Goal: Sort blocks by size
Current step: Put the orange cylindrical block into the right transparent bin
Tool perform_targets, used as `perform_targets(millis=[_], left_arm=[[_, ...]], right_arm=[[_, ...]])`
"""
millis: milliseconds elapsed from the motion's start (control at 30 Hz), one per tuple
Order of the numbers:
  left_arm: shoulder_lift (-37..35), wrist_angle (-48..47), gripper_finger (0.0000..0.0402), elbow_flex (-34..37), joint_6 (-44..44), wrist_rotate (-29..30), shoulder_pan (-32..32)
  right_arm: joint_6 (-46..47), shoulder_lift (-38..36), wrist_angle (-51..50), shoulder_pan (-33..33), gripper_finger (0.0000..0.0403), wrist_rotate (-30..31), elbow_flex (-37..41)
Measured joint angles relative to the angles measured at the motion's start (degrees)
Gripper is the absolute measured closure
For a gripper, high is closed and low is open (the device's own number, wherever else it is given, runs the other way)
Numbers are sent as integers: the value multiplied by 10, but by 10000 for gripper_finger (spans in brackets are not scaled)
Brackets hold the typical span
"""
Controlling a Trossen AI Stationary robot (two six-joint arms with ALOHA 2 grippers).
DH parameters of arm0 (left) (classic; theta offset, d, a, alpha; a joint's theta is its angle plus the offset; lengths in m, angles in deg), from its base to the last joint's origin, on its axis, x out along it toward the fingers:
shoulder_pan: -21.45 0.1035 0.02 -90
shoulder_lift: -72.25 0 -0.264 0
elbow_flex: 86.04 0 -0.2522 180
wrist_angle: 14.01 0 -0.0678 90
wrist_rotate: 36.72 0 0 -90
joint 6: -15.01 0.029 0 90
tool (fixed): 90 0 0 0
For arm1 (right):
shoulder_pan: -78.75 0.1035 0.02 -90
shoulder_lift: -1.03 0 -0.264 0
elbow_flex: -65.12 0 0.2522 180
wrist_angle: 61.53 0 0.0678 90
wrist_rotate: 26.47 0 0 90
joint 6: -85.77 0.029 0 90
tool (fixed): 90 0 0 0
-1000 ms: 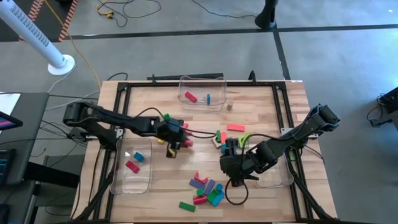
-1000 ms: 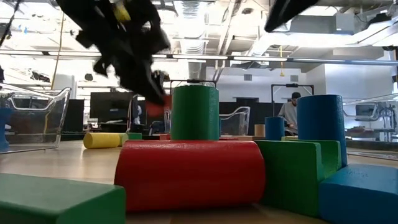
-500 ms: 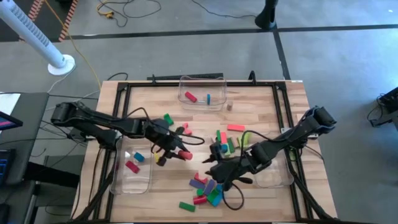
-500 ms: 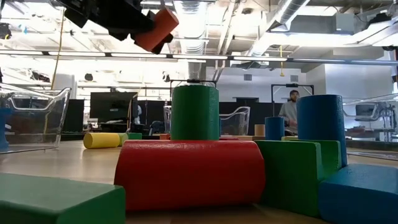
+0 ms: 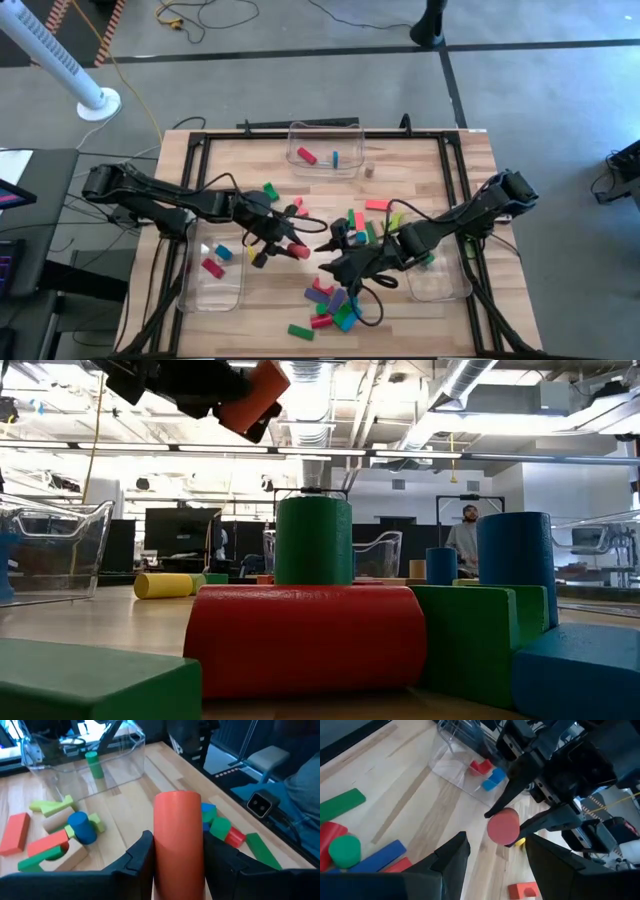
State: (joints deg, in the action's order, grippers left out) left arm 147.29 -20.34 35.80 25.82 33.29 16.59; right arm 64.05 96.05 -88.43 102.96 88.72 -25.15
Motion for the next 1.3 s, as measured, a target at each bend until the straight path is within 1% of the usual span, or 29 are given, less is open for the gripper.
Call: perform_targets(millis=[200,367,467,733,1300], left_arm=[[0,12,278,0,-1,-8,0],[0,41,278,0,-6,-24,0],[0,41,278,0,-7,-24,3],[0,41,278,0,-9,-23,4],[0,63,278,0,-16,-25,4]], right_arm=[[-17,0,25,-7,177,-15,0],[-32,2,51,-25,177,-46,0],[-43,10,59,-35,177,-55,0],[-44,37,69,-50,177,-57,0],[-29,37,94,-57,179,-59,0]])
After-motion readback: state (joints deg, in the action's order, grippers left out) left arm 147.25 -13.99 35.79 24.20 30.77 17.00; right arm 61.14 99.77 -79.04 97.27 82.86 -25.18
